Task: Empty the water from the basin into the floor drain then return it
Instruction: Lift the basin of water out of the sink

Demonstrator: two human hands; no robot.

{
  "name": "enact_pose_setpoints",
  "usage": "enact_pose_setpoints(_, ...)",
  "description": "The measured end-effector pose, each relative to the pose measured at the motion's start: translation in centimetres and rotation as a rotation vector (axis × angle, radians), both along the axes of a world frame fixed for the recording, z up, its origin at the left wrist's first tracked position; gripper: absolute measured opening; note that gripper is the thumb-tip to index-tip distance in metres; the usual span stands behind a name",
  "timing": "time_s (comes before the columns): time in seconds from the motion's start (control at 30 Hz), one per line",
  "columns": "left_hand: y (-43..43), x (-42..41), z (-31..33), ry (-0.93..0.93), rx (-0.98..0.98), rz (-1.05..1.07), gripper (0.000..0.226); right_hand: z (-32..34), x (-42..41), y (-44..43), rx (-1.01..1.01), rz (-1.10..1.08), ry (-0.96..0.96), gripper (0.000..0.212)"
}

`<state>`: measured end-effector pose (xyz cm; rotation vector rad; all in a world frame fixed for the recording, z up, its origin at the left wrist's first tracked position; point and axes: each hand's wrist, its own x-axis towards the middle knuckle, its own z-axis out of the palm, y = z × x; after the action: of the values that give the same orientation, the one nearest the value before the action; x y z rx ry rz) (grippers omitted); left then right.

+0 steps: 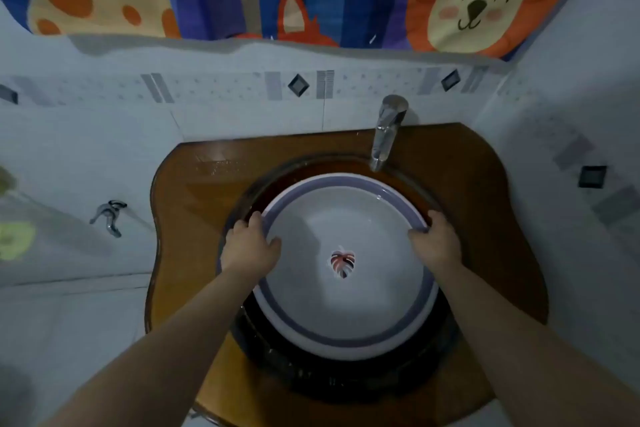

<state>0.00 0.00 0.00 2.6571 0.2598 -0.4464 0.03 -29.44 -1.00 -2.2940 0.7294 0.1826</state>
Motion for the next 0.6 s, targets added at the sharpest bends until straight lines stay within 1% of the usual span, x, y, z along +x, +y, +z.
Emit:
enact_pose_setpoints(0.1, -0.2, -0.1, -0.5, 0.020, -0.046, 0.047, 0.065, -0.4, 0.0, 0.0, -0.023, -0.054, 0.066, 0.059)
enact_pose_setpoints(0.23, -0.5, 0.0, -1.4, 0.122, -0.164, 0.183, 0.056, -1.1, 0.1, -0.2, 0.078, -0.118, 0.249, 0.048)
enact_pose_setpoints(0.33, -0.4, 0.6, -1.9, 0.199, -0.199, 0.259, 0.055, -1.8, 0.0, -0.3, 0.052, -0.120, 0.326, 0.052)
enact_pose_setpoints(0.47, -0.1, 1.6, -2.3, 0.240, -0.185, 0.292, 0.048, -2.6, -0.3, -0.6, -0.079, -0.043, 0.301, 0.047)
enact_pose_setpoints(0.6, 0.0, 2.1, -2.7, 0.227, -0.181, 0.322, 0.043, -2.6, -0.4, -0.7, -0.082, -0.050, 0.256, 0.043)
